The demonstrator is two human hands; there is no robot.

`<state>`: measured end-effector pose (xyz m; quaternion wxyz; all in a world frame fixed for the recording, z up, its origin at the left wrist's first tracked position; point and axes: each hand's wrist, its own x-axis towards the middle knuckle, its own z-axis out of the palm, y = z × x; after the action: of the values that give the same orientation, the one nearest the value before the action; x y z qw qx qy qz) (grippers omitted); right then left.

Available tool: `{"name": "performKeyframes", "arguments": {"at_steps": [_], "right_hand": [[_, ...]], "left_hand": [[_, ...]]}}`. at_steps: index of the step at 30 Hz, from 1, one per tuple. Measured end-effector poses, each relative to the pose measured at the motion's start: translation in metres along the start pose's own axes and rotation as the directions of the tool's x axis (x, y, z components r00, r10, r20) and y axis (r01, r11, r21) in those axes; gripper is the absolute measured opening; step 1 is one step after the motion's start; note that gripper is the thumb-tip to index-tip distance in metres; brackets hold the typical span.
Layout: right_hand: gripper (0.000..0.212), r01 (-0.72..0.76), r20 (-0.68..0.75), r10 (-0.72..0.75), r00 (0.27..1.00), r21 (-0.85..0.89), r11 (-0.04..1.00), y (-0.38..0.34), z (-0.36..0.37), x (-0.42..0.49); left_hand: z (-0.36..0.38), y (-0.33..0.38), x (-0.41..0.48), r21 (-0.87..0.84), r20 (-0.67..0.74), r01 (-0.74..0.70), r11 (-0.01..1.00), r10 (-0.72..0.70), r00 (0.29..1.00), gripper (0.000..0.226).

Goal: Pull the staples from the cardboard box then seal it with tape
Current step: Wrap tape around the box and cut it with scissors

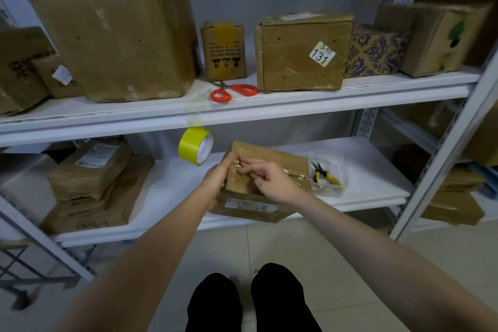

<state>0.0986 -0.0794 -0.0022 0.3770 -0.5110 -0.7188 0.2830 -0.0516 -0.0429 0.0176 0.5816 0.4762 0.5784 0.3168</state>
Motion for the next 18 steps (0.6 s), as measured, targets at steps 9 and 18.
{"name": "performKeyframes", "arguments": {"at_steps": [9,18], "right_hand": [[0.053,-0.531,-0.495,0.437,0.750,-0.058,0.845,0.034,-0.044,-0.002],[0.036,-0.483,-0.127,0.678,0.724,0.609,0.629,0.054,-0.038,-0.025]], "left_hand": [[-0.020,-0.013,0.001,0.147,-0.109,0.007,0.989,0.009,0.994,0.017],[-0.015,-0.021,0.004,0.107,-0.198,-0.015,0.994,0.036,0.979,0.021]]}}
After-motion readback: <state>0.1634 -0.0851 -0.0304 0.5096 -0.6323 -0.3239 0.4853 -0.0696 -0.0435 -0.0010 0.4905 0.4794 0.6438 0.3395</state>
